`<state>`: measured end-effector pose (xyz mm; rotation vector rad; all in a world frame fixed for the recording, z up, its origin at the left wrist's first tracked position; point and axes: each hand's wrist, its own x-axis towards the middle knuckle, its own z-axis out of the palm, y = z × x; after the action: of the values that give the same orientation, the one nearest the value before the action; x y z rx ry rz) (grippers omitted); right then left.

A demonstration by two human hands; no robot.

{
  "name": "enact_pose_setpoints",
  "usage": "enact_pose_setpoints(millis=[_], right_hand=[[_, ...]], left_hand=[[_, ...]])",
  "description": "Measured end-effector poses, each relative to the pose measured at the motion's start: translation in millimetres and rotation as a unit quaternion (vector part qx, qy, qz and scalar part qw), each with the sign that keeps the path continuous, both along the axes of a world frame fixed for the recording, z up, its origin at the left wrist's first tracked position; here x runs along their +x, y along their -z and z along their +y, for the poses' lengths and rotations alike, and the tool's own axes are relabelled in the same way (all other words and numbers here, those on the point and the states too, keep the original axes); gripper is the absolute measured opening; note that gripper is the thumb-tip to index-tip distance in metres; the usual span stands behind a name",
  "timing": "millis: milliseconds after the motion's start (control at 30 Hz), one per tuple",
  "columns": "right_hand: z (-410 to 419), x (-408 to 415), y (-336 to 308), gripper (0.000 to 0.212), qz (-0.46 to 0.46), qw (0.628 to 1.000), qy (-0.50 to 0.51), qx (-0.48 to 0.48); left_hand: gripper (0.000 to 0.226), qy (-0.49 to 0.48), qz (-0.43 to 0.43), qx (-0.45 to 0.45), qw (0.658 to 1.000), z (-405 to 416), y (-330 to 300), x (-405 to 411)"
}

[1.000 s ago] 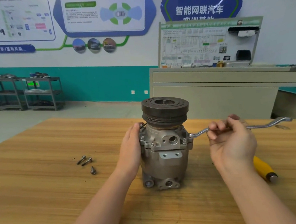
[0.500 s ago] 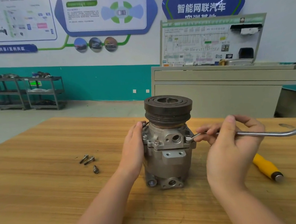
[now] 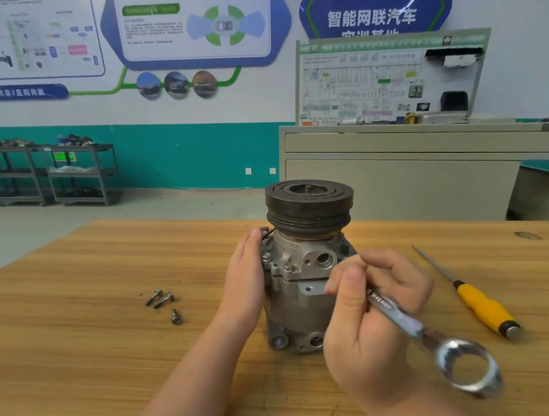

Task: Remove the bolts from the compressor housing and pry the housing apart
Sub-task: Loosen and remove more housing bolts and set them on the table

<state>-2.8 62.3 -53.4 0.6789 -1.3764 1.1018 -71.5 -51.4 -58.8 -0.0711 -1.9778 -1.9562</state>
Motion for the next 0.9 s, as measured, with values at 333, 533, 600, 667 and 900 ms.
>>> enact_pose_setpoints(millis=[333,533,600,667,900], right_hand=[[15.0,-9.8,-13.6,0.051,-0.009,0.994,0.013,-0.106],[7.3,-12.2,-1.9,0.034,-0.011,0.998,0.024,-0.063],[2.4,-9.4,0.7,0.042,-0.014,0.998,0.026,-0.054],[-0.2,-9.2,0.4,0.030,-0.014,0.997,0.006,-0.076],[37.7,-32.0,-22.9,0.021,-0.156,0.884,-0.225,-0.379]], left_hand=[[0.043,0.005,-0.007,0.015,1.000,-0.9,0.0,-0.8],[0.045,0.002,-0.013,0.011,1.000,-0.8,-0.3,-0.8],[0.046,0.000,-0.007,0.003,1.000,-0.7,0.2,-1.3],[0.045,0.002,-0.006,0.005,1.000,-0.9,0.6,-1.6],[0.044,0.005,-0.010,0.020,1.000,-1.1,0.8,-3.2]])
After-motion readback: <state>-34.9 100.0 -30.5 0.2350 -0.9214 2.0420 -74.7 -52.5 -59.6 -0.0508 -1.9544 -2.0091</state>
